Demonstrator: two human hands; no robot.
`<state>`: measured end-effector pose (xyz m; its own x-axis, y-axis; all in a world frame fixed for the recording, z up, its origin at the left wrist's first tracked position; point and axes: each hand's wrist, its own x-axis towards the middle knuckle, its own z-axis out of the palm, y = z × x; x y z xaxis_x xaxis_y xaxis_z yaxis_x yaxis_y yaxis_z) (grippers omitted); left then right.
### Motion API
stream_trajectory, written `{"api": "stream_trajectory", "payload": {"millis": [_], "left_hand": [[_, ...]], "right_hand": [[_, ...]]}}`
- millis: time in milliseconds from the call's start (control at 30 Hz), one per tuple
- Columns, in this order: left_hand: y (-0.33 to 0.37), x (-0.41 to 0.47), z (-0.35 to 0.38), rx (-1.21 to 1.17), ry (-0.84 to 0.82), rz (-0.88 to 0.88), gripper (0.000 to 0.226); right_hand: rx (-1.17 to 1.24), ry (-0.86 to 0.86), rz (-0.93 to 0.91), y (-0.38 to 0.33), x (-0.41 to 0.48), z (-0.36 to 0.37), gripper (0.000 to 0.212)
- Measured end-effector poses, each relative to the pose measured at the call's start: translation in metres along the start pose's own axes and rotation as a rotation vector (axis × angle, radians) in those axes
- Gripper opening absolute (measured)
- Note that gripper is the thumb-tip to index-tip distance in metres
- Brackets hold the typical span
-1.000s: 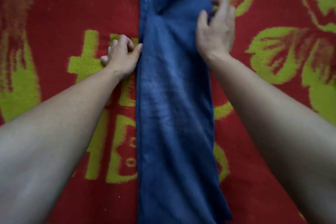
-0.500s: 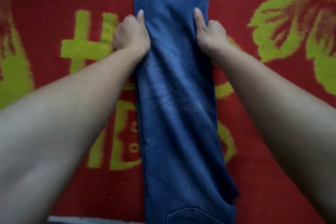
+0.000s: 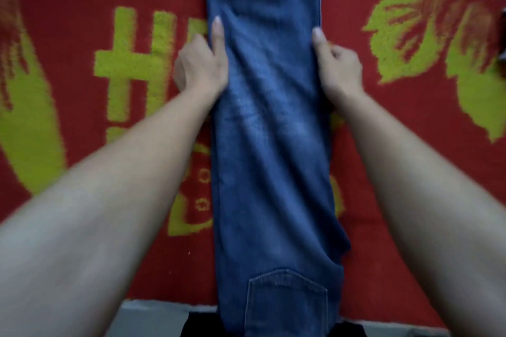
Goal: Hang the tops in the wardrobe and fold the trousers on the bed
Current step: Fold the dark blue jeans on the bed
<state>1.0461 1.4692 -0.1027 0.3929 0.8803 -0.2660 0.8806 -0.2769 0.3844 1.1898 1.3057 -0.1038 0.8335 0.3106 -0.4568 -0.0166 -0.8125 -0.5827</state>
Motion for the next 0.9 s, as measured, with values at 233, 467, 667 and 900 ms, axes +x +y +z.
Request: {"api": "stream_trajectory", "payload": {"millis": [233, 467, 667, 900], "left_hand": [[-0.046, -0.176, 0.014, -0.004, -0.085, -0.242, 0.062], [-0.083, -0.17, 0.02, -0.178, 0.166, -0.422, 0.06], [-0.061, -0.21, 0.018, -0.094, 0.058, -0.32, 0.062], [-0.08, -0.228, 0.03, -0.056, -0.04, -0.347, 0.059]], "right_hand": [[0.009, -0.105, 0.147, 0.079, -0.145, 0.009, 0.059], [-0.335, 0.108, -0.012, 0.101, -0.147, -0.006, 0.056], [-0.153, 0.104, 0.083, 0.123, -0.176, -0.019, 0.049], [-0.326, 0.172, 0.158, 0.157, -0.197, -0.023, 0.055]]}}
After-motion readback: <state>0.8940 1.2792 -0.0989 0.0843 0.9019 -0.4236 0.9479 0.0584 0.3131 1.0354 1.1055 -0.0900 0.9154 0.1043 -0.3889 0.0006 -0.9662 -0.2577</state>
